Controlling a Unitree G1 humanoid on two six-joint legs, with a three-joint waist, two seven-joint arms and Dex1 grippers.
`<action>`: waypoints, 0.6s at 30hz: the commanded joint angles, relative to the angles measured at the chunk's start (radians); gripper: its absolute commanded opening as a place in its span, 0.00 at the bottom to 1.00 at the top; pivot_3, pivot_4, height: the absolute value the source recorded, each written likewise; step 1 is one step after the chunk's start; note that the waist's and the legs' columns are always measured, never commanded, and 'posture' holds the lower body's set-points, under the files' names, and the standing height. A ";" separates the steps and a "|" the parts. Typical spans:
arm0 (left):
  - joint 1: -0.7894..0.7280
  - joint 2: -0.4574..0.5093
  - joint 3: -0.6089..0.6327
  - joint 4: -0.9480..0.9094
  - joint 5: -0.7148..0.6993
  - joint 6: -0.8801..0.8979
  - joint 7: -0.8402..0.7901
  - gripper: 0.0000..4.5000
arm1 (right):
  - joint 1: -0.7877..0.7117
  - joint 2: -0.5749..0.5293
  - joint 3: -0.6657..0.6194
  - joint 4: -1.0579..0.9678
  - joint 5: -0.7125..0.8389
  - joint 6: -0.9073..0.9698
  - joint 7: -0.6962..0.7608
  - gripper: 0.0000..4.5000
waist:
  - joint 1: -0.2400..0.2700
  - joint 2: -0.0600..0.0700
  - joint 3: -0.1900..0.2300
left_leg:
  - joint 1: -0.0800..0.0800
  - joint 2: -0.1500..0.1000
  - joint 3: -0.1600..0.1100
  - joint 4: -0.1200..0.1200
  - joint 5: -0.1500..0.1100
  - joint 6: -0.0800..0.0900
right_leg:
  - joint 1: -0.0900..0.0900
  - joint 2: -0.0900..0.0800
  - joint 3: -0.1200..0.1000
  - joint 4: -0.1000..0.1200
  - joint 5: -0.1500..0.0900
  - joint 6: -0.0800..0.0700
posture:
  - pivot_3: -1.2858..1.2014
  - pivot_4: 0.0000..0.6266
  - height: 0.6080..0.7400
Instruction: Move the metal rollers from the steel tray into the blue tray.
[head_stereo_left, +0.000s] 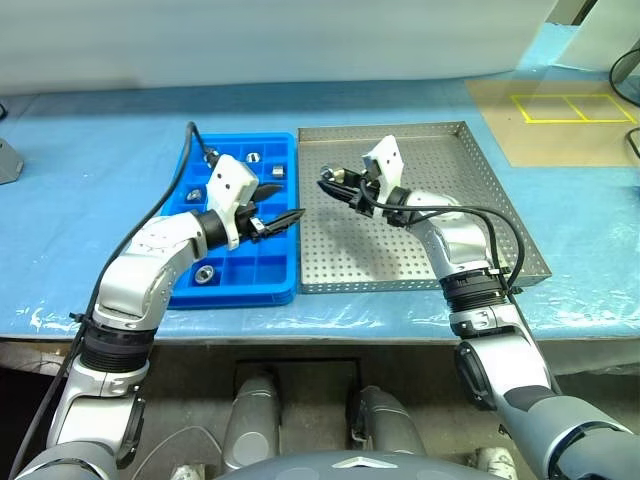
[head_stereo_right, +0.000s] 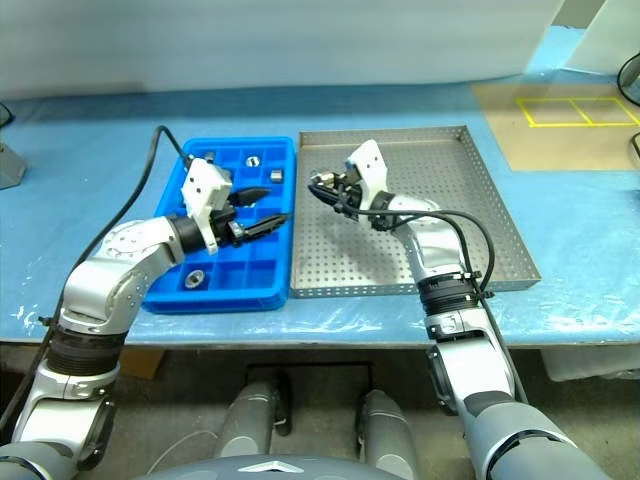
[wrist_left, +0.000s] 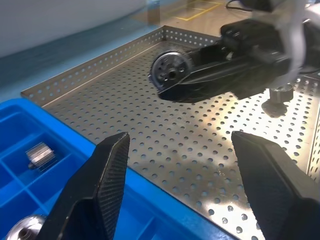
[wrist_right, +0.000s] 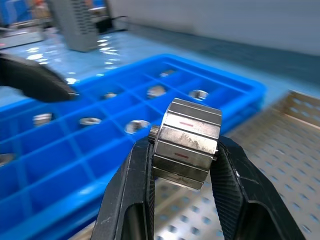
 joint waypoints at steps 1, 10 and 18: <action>0.056 0.052 0.075 -0.098 -0.037 0.012 -0.012 0.76 | 0.010 -0.019 0.064 -0.100 0.025 0.032 0.084 0.25 | 0.002 0.000 0.000 | 0.000 0.000 0.000 -0.001 0.000 0.000 | 0.000 0.000 0.000 0.000 0.000 0.000 | 0.56 0.24 1.00; 0.286 0.180 0.225 -0.296 -0.085 0.055 -0.002 0.76 | -0.032 0.057 0.146 0.077 -0.038 -0.063 0.098 0.25 | 0.015 0.000 0.000 | 0.001 0.000 0.000 -0.003 0.001 -0.001 | 0.000 0.000 0.000 -0.001 0.000 0.000 | 0.62 0.24 1.00; 0.428 0.192 0.384 -0.352 -0.106 0.084 0.066 0.76 | -0.121 0.202 0.148 0.291 -0.071 -0.185 0.063 0.25 | 0.037 0.000 0.000 | 0.003 0.000 -0.001 -0.007 0.001 -0.003 | -0.001 0.000 -0.001 -0.001 -0.002 -0.003 | 0.65 0.24 1.00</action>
